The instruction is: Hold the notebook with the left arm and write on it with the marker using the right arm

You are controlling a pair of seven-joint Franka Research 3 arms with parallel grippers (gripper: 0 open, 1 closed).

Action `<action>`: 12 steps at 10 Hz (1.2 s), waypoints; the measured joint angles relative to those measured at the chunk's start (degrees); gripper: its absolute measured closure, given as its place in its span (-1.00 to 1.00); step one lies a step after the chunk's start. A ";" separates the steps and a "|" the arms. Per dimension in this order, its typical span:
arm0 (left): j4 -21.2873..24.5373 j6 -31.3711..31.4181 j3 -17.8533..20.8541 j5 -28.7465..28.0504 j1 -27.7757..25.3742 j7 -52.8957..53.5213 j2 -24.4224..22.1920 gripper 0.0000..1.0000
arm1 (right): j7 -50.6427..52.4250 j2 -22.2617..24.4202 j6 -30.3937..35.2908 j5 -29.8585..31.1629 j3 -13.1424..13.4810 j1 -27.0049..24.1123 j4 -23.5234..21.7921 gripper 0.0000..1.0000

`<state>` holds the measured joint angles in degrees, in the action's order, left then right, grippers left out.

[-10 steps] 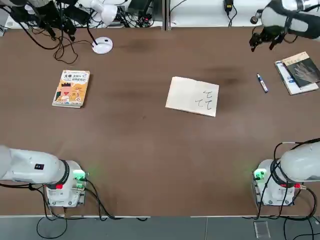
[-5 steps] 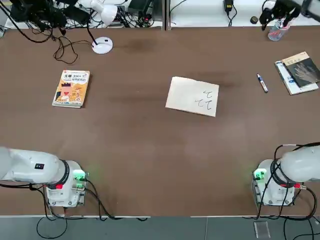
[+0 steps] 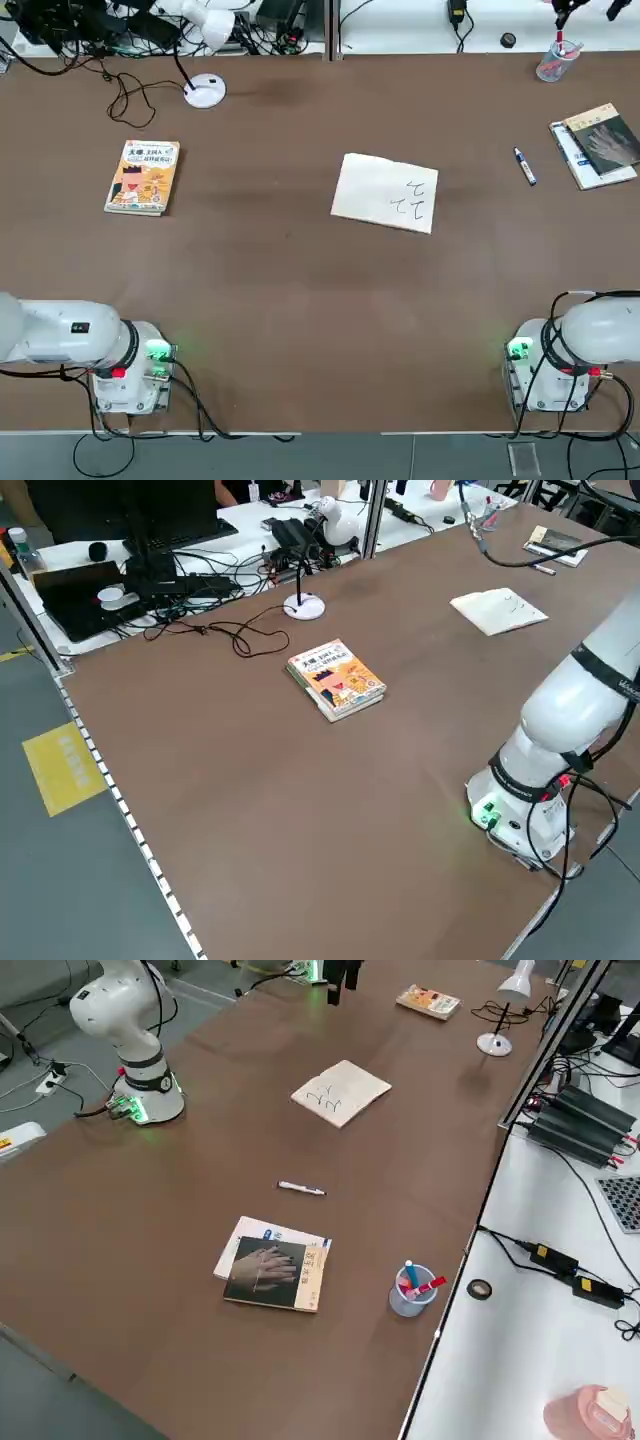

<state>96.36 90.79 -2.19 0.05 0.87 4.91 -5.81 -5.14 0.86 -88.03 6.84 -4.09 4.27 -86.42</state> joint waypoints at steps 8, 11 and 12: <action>-2.51 -4.78 0.00 0.00 -0.68 0.00 0.77 -0.99 | -1.13 -0.87 -4.87 -0.90 0.88 -0.59 -3.01 -1.00; -3.24 -5.21 -0.01 -0.13 -0.68 0.00 1.02 -0.99 | -1.21 -0.81 -5.12 -1.02 0.95 -0.67 -2.98 -1.00; -3.37 -5.23 -0.01 -0.16 -0.68 0.00 1.16 -0.99 | -1.23 -0.81 -5.16 -1.04 0.99 -0.81 -2.98 -1.00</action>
<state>92.99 85.56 -2.20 -0.11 0.18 4.91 -4.65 -6.37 0.06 -93.19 5.80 -3.10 3.46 -89.40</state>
